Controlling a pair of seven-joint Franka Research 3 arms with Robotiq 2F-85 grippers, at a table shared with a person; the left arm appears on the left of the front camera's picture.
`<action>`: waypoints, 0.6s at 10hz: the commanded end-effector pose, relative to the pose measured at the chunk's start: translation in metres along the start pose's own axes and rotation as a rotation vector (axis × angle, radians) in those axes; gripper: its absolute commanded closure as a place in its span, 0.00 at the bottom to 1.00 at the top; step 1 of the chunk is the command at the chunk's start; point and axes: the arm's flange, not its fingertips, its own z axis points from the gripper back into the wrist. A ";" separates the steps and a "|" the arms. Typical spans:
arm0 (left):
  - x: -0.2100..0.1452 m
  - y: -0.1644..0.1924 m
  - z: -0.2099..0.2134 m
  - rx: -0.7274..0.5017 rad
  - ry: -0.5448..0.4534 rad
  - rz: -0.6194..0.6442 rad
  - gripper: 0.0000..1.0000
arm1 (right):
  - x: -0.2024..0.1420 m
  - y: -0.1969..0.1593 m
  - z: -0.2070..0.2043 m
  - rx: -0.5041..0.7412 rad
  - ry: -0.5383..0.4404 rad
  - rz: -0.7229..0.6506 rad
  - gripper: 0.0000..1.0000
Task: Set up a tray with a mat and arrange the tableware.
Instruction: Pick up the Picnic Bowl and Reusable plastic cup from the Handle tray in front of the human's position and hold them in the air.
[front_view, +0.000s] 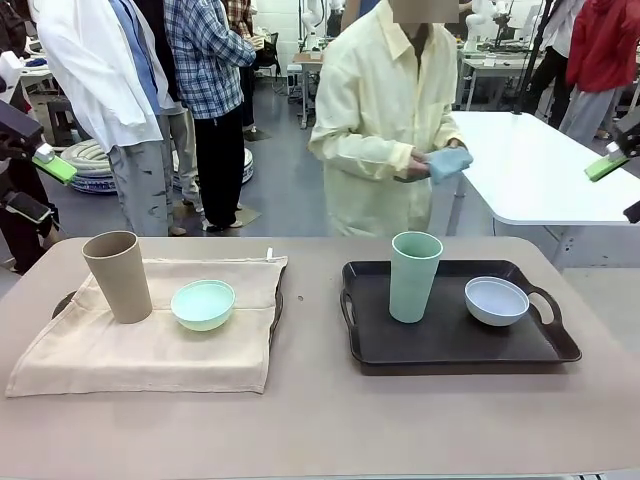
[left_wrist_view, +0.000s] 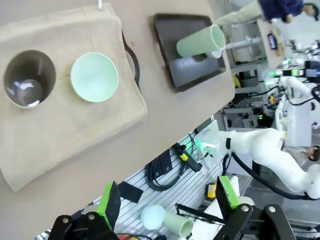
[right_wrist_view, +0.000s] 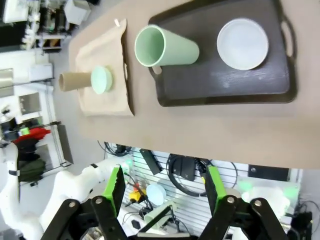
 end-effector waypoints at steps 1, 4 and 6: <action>0.000 0.004 -0.003 -0.005 0.023 0.025 0.00 | -0.004 -0.004 0.010 0.036 -0.015 0.020 0.17; 0.010 0.012 0.007 -0.106 -0.029 0.115 0.00 | 0.015 -0.021 0.009 0.116 0.058 -0.032 0.17; 0.032 0.056 0.031 -0.247 -0.076 0.298 0.00 | 0.039 -0.078 0.031 0.234 0.091 -0.130 0.17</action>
